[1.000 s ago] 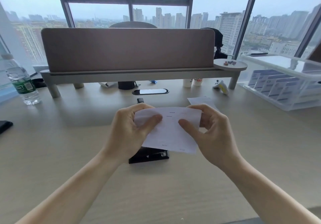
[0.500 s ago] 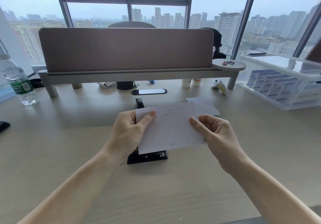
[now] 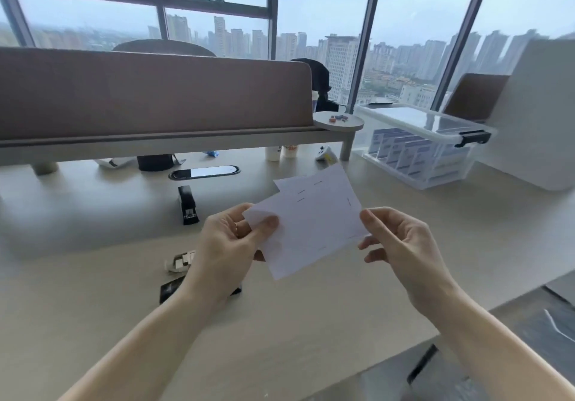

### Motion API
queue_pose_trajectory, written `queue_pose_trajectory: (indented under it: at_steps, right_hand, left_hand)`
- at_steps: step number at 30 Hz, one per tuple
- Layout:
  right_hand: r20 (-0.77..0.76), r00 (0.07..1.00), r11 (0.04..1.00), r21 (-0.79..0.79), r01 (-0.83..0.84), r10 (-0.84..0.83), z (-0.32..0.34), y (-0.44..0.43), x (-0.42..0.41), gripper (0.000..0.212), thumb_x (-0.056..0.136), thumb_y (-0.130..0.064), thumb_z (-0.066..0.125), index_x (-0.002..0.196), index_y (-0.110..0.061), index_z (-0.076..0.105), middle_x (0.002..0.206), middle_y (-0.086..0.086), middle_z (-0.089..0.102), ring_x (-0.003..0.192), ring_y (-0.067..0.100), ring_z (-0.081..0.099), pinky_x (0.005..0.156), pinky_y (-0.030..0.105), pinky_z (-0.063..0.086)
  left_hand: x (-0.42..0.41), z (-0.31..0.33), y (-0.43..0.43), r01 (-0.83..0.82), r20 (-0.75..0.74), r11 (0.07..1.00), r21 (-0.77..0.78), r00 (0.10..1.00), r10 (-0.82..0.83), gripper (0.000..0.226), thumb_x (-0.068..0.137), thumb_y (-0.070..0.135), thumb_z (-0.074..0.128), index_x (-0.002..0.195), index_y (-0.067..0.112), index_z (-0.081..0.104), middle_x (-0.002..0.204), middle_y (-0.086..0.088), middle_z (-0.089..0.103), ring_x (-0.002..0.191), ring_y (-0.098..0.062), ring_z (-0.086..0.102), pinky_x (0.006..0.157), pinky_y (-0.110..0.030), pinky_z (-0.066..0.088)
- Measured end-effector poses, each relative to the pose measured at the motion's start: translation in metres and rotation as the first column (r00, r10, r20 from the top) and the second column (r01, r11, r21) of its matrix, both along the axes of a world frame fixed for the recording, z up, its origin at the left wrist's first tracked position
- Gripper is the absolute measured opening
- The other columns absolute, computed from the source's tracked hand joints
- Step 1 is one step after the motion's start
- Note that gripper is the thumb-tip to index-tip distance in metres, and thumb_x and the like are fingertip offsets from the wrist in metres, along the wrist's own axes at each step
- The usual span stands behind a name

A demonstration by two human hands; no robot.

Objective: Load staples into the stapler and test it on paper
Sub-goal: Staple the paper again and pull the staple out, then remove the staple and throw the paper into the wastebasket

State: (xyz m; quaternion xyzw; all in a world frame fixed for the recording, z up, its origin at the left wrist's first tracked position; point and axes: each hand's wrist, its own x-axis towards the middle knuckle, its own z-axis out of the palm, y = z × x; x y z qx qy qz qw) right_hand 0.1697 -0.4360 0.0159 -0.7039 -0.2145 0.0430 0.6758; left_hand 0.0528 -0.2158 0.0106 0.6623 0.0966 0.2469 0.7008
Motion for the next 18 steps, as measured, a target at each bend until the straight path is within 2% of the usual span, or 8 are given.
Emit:
queue_pose_trajectory:
  at_steps: [2,4,6,8,10,12,15,18]
  right_hand:
    - [0.020,0.999,0.999,-0.033,0.035,-0.034,0.003,-0.026,-0.004,0.044,0.073,-0.046,0.078,0.098,-0.011,0.078,0.083,0.006,0.072,0.064,0.010,0.062,0.056,0.025,0.054]
    - [0.093,0.993,0.991,-0.099,0.086,-0.077,0.011,-0.051,-0.007,0.032,0.076,-0.040,0.079,0.095,-0.014,0.080,0.082,0.009,0.076,0.063,0.014,0.058,0.058,0.023,0.052]
    - [0.172,0.979,0.977,-0.163,0.137,-0.109,0.022,-0.077,-0.011,0.018,0.082,-0.035,0.079,0.089,-0.019,0.081,0.079,0.000,0.078,0.068,0.026,0.062,0.067,0.035,0.056]
    - [0.248,0.958,0.953,-0.226,0.201,-0.143,0.032,-0.103,-0.014,0.008,0.088,-0.028,0.079,0.087,-0.021,0.082,0.080,0.004,0.077,0.069,0.030,0.061,0.071,0.045,0.055]
    - [0.311,0.932,0.921,-0.276,0.275,-0.185,0.040,-0.131,-0.020,0.009,0.092,-0.025,0.077,0.086,-0.020,0.082,0.084,0.014,0.075,0.065,0.023,0.053,0.065,0.040,0.048]
    - [0.350,0.908,0.889,-0.303,0.342,-0.230,0.047,-0.158,-0.027,0.010,0.093,-0.025,0.076,0.084,-0.022,0.081,0.085,0.012,0.075,0.062,0.021,0.051,0.063,0.031,0.045]
    - [0.401,0.865,0.820,-0.353,0.450,-0.302,0.050,-0.202,-0.037,0.011,0.093,-0.028,0.076,0.083,-0.027,0.080,0.082,0.005,0.077,0.060,0.023,0.056,0.063,0.033,0.048]
    - [0.443,0.822,0.734,-0.410,0.542,-0.358,0.049,-0.248,-0.045,0.010,0.092,-0.033,0.076,0.085,-0.027,0.079,0.079,0.002,0.075,0.062,0.027,0.059,0.063,0.035,0.049]
  left_hand:
    - [0.011,-0.001,-0.019,0.074,0.007,0.997,-0.008,0.997,-0.074,0.010,0.096,0.007,0.067,0.101,0.004,0.076,0.091,-0.010,0.082,0.074,-0.018,0.077,0.064,-0.029,0.063]
    - [0.022,-0.003,-0.041,0.156,0.016,0.988,0.008,0.988,-0.156,0.011,0.097,0.007,0.067,0.102,0.004,0.076,0.092,-0.011,0.082,0.074,-0.018,0.077,0.064,-0.028,0.062]
    - [0.031,-0.005,-0.064,0.230,0.024,0.973,0.027,0.973,-0.231,0.011,0.098,0.006,0.066,0.101,0.002,0.075,0.093,-0.014,0.081,0.075,-0.018,0.076,0.064,-0.026,0.060]
    - [0.040,-0.007,-0.085,0.296,0.017,0.954,0.054,0.955,-0.297,0.009,0.098,0.006,0.066,0.098,0.002,0.075,0.092,-0.017,0.080,0.075,-0.017,0.074,0.066,-0.026,0.061]
    - [0.049,-0.009,-0.104,0.348,-0.004,0.932,0.099,0.937,-0.350,0.008,0.097,0.009,0.067,0.096,0.006,0.075,0.091,-0.014,0.080,0.076,-0.016,0.073,0.069,-0.028,0.061]
    - [0.058,-0.012,-0.120,0.370,-0.006,0.921,0.121,0.928,-0.372,0.004,0.095,0.011,0.070,0.094,0.012,0.074,0.087,-0.007,0.080,0.077,-0.016,0.073,0.069,-0.028,0.058]
    - [0.073,-0.016,-0.142,0.352,0.006,0.927,0.130,0.935,-0.355,0.004,0.094,0.014,0.073,0.096,0.016,0.074,0.091,-0.008,0.079,0.084,-0.030,0.074,0.072,-0.029,0.058]
    - [0.085,-0.020,-0.165,0.356,0.004,0.924,0.143,0.933,-0.360,0.007,0.095,0.016,0.072,0.102,0.017,0.073,0.098,-0.010,0.077,0.096,-0.034,0.072,0.082,-0.040,0.058]
